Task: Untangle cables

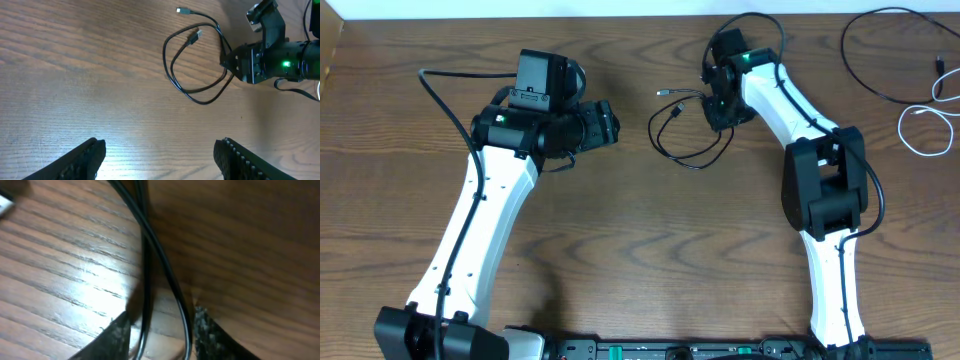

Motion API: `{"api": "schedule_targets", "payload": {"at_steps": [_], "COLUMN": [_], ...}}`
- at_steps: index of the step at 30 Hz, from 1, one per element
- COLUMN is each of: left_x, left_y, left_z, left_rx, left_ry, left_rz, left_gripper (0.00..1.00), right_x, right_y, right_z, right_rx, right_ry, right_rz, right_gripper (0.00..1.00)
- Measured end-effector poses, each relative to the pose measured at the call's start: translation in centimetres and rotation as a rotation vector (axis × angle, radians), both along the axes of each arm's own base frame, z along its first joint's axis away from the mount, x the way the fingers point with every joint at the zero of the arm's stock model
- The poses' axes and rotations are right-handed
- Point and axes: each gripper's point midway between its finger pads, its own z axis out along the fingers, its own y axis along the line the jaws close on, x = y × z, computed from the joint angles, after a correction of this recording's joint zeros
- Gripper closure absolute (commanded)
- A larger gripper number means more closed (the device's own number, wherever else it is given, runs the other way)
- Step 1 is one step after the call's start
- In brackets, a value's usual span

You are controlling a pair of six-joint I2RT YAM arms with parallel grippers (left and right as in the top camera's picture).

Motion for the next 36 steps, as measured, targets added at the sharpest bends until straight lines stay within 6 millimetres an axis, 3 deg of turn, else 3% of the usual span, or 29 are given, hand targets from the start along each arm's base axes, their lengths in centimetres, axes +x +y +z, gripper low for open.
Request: {"api": "schedule_targets", "payload": {"at_steps": [1, 4, 11, 15, 17, 18, 19, 20, 23, 26, 28, 33, 36], "left_x": [0.0, 0.0, 0.0, 0.0, 0.0, 0.0, 0.0, 0.0, 0.0, 0.0, 0.0, 0.0, 0.0], "left_y": [0.0, 0.0, 0.0, 0.0, 0.0, 0.0, 0.0, 0.0, 0.0, 0.0, 0.0, 0.0, 0.0], "left_z": [0.0, 0.0, 0.0, 0.0, 0.0, 0.0, 0.0, 0.0, 0.0, 0.0, 0.0, 0.0, 0.0], "left_rx": [0.0, 0.0, 0.0, 0.0, 0.0, 0.0, 0.0, 0.001, 0.002, 0.002, 0.002, 0.002, 0.002], "left_ry": [0.0, 0.0, 0.0, 0.0, 0.0, 0.0, 0.0, -0.001, 0.0, 0.0, 0.0, -0.001, -0.001], "left_rz": [0.0, 0.0, 0.0, 0.0, 0.0, 0.0, 0.0, 0.0, 0.001, 0.001, 0.001, 0.001, 0.001], "left_gripper": [0.26, 0.26, 0.26, 0.26, 0.26, 0.26, 0.26, 0.26, 0.26, 0.26, 0.26, 0.26, 0.26], "right_x": [-0.2, -1.1, -2.1, -2.4, -2.1, -1.6, -1.5, -1.2, -1.6, -2.6, -3.2, -3.6, -3.6], "right_y": [-0.1, -0.9, -1.7, -1.1, -1.2, -1.7, -1.8, -2.9, -5.6, -8.1, -8.5, -7.9, -8.5], "right_z": [0.0, -0.1, -0.1, 0.9, 3.9, 7.0, 8.2, 12.3, 19.5, 24.1, 24.9, 24.0, 24.9], "right_rx": [-0.004, -0.034, -0.062, 0.032, 0.147, 0.228, 0.261, 0.353, 0.493, 0.565, 0.585, 0.612, 0.678], "right_ry": [0.008, 0.048, 0.085, 0.112, 0.1, 0.063, 0.051, -0.006, -0.12, -0.197, -0.196, -0.15, -0.16], "right_rz": [-0.014, -0.088, -0.221, -0.247, -0.275, -0.291, -0.295, -0.308, -0.326, -0.34, -0.34, -0.308, -0.292], "right_gripper": [0.71, 0.99, 0.99, 0.99, 0.99, 0.99, 0.99, 0.99, 0.99, 0.99, 0.99, 0.99, 0.99]}}
